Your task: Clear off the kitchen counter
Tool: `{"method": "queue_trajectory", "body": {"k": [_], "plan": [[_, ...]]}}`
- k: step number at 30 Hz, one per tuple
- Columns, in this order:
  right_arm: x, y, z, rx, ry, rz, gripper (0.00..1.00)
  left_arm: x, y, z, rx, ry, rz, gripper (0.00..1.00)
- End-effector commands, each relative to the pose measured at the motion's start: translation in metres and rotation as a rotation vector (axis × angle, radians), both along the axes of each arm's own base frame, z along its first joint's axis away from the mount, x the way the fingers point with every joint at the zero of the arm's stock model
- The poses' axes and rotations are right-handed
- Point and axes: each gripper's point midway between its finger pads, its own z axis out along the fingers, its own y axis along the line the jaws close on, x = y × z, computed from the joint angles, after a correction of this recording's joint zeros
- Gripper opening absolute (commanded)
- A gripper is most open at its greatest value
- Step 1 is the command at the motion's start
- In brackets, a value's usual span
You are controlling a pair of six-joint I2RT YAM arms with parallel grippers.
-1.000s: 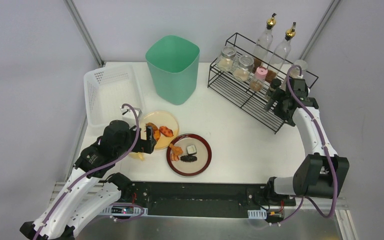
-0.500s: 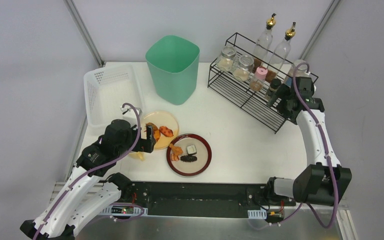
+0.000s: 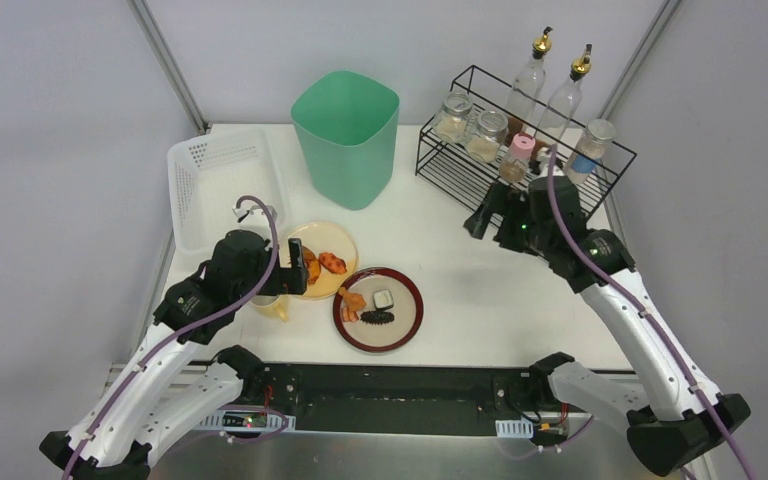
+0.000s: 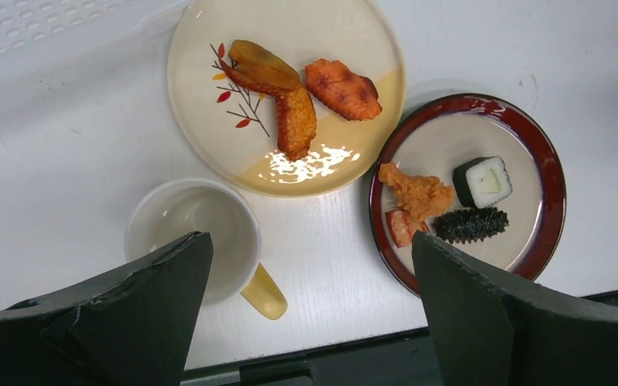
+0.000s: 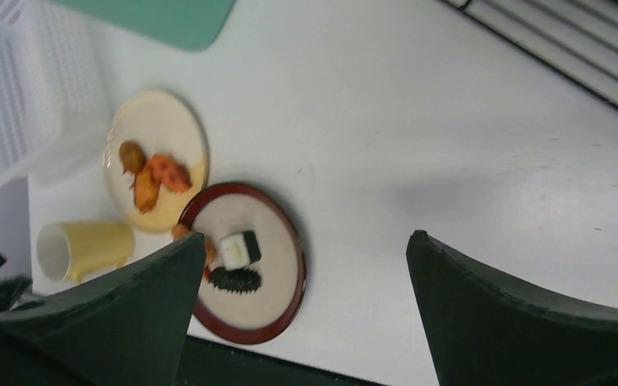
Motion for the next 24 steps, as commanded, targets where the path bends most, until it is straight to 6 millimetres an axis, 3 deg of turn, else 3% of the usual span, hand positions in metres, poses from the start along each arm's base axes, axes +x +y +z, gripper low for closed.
{"method": "queue_trajectory", "body": {"k": [1, 7, 11, 16, 24], "plan": [[-0.017, 0.057, 0.005, 0.1, -0.021, 0.148, 0.99, 0.004, 0.0, 0.019, -0.057, -0.023, 0.063, 1.0], [-0.035, 0.117, 0.002, 0.091, -0.021, 0.311, 0.99, 0.006, 0.001, 0.025, -0.059, -0.034, 0.075, 1.0], [-0.046, 0.144, -0.014, 0.074, 0.005, 0.372, 0.99, 0.006, 0.003, 0.027, -0.07, -0.036, 0.093, 1.0], [-0.053, 0.146, -0.055, 0.069, 0.085, 0.331, 0.99, 0.001, 0.005, 0.029, -0.092, -0.039, 0.112, 1.0], [-0.07, 0.139, -0.104, 0.154, 0.191, 0.249, 0.96, -0.006, 0.003, 0.033, -0.155, -0.039, 0.119, 1.0]]}}
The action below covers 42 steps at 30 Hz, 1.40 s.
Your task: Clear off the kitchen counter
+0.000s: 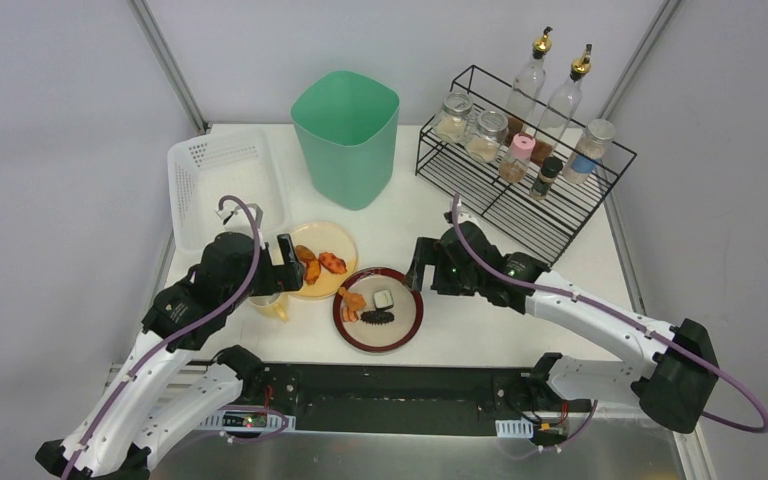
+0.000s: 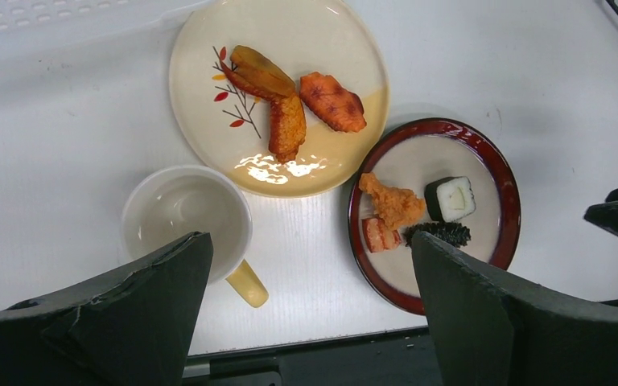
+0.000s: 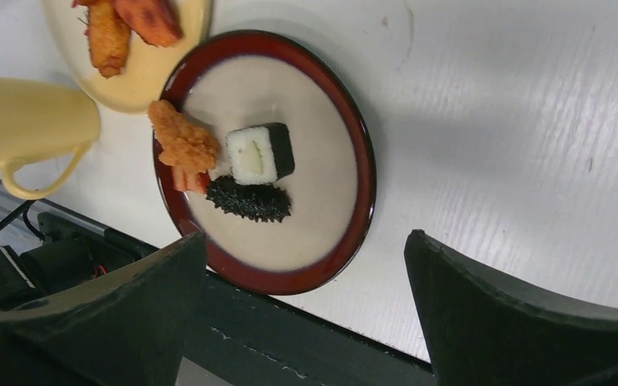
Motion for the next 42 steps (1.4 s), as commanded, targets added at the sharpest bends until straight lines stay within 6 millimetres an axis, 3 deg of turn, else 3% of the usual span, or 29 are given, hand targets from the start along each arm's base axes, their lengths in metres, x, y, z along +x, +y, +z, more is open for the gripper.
{"method": "queue_trajectory", "body": {"k": [1, 15, 28, 42], "plan": [[-0.003, 0.012, 0.001, 0.134, 0.027, -0.063, 0.95, -0.003, -0.002, 0.015, -0.067, -0.021, 0.025, 1.0], [-0.026, 0.006, -0.066, 0.219, 0.175, -0.154, 0.81, -0.012, 0.003, 0.021, -0.084, -0.028, 0.037, 1.0], [-0.039, 0.015, -0.096, 0.3, 0.254, -0.148, 0.56, -0.016, 0.006, 0.023, -0.087, -0.03, 0.041, 1.0], [-0.046, 0.012, -0.128, 0.306, 0.312, -0.194, 0.4, -0.018, 0.009, 0.022, -0.084, -0.026, 0.049, 1.0]]}}
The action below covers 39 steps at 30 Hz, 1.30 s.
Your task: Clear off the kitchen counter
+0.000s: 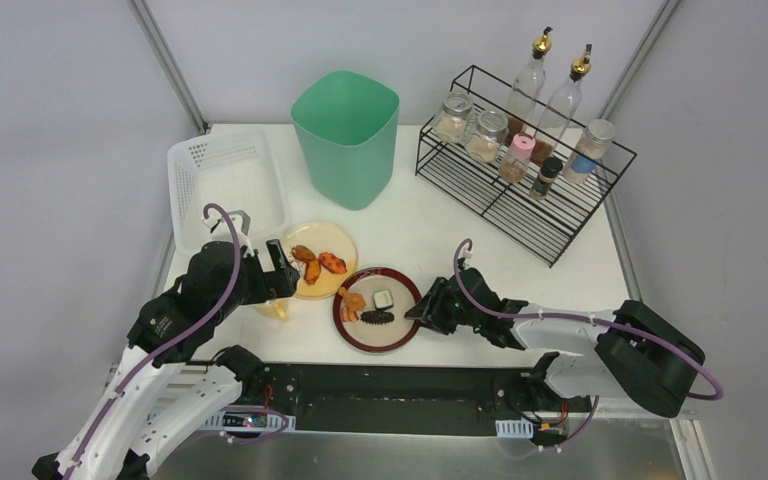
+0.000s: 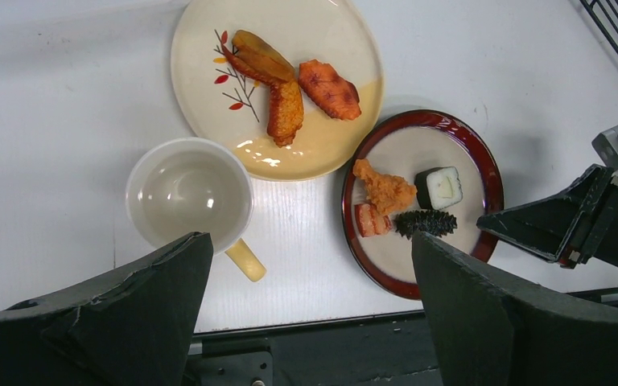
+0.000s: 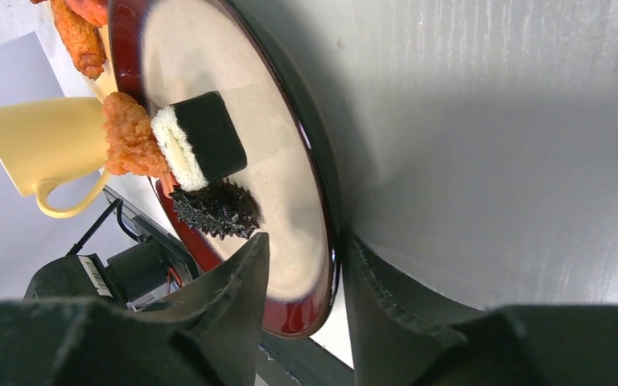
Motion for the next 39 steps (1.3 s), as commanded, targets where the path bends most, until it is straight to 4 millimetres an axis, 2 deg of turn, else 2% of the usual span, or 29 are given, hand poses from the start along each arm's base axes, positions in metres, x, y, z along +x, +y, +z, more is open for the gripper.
{"method": "queue_trajectory", "body": {"k": [1, 13, 15, 16, 22, 27, 34, 39], "plan": [[-0.008, -0.007, -0.021, -0.031, 0.043, -0.013, 0.38, 0.0, 0.002, 0.013, -0.027, -0.027, 0.021, 0.99], [-0.011, -0.01, -0.028, -0.043, 0.058, -0.013, 0.12, -0.001, 0.003, 0.01, -0.023, -0.023, 0.028, 1.0], [-0.012, -0.01, -0.028, -0.041, 0.061, -0.012, 0.06, -0.001, 0.004, 0.01, -0.023, -0.023, 0.029, 1.0], [-0.012, -0.01, -0.028, -0.044, 0.062, -0.012, 0.0, -0.001, 0.004, 0.01, -0.023, -0.023, 0.029, 1.0], [-0.011, -0.012, -0.021, -0.05, 0.049, -0.007, 0.0, -0.002, 0.005, 0.011, -0.019, -0.026, 0.028, 1.0], [-0.009, -0.01, -0.001, -0.018, 0.015, -0.006, 0.0, -0.002, 0.007, 0.013, -0.009, -0.036, 0.025, 1.0], [-0.005, -0.009, 0.042, 0.024, -0.042, -0.001, 0.0, -0.001, 0.007, 0.014, 0.008, -0.038, 0.016, 1.0], [-0.004, -0.004, 0.065, 0.065, -0.055, 0.004, 0.0, -0.001, 0.008, 0.018, 0.012, -0.051, 0.014, 1.0]]}}
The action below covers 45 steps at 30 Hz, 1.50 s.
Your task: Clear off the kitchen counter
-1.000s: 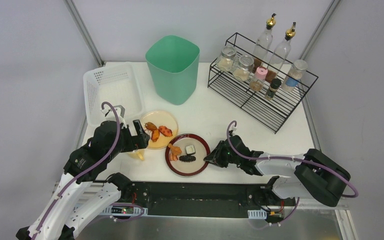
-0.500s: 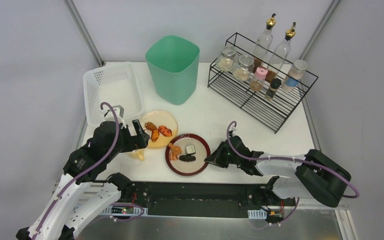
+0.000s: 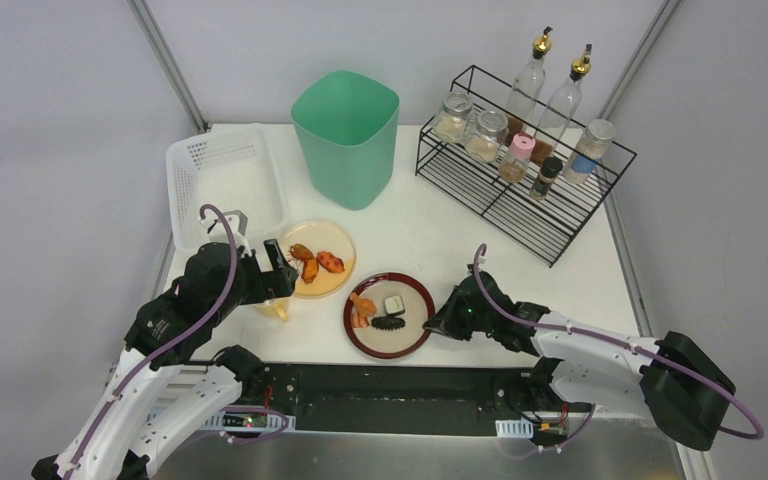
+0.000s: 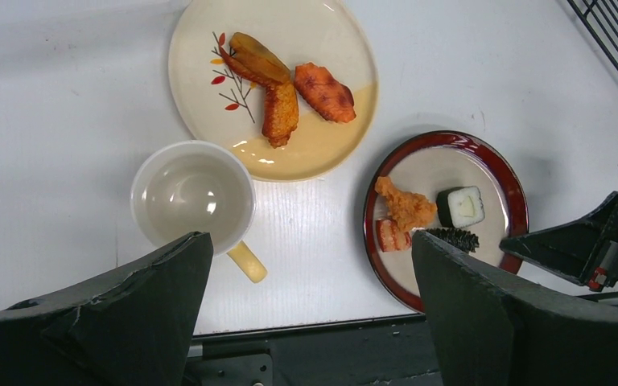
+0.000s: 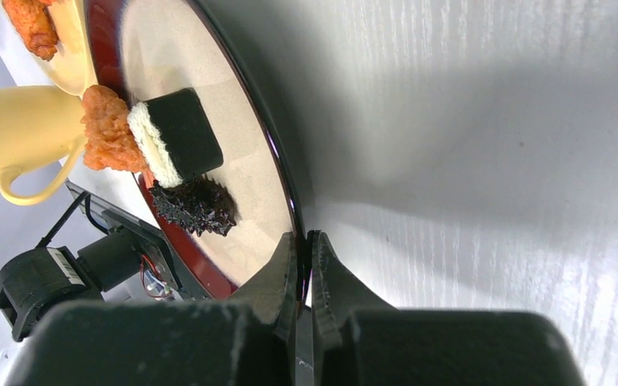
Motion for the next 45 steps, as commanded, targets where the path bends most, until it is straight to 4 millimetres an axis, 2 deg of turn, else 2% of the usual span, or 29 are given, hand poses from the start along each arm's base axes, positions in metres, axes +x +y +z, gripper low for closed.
{"method": "queue_trajectory", "body": {"k": [1, 13, 24, 29, 33, 45], "plan": [[0.016, 0.026, 0.061, 0.145, -0.09, 0.009, 0.0, -0.001, 0.006, 0.014, 0.019, -0.039, 0.003, 0.99], [0.025, 0.04, 0.127, 0.25, -0.154, 0.007, 0.0, -0.002, 0.011, 0.001, 0.057, -0.024, 0.006, 1.0], [0.041, 0.047, 0.182, 0.311, -0.228, -0.004, 0.0, -0.005, 0.018, 0.001, 0.078, -0.053, 0.007, 1.0], [0.059, 0.045, 0.211, 0.327, -0.244, -0.034, 0.0, -0.005, 0.02, -0.01, 0.099, -0.034, 0.007, 1.0], [0.078, 0.044, 0.236, 0.35, -0.252, -0.05, 0.0, -0.006, 0.019, -0.011, 0.096, -0.039, -0.002, 1.0], [0.156, 0.045, 0.327, 0.395, -0.329, -0.105, 0.0, -0.012, 0.017, -0.005, 0.035, -0.118, -0.023, 1.0]]}}
